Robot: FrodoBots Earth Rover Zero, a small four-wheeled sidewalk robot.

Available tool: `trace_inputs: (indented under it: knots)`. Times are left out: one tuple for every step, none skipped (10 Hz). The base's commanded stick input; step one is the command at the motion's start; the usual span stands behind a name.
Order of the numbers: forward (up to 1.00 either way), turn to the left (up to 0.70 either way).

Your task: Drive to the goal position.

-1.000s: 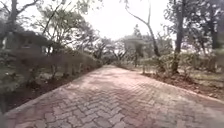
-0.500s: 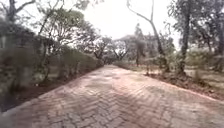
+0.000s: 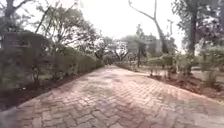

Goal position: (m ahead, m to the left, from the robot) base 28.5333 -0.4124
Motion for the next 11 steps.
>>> trace_inputs:
  knots:
    - [0.85, 0.0]
    - [0.85, 0.0]
    - [0.85, 0.0]
    - [0.85, 0.0]
    - [0.85, 0.0]
    - [0.85, 0.0]
    - [0.85, 0.0]
    - [0.85, 0.0]
    - [0.85, 0.0]
    - [0.85, 0.0]
    - [0.85, 0.0]
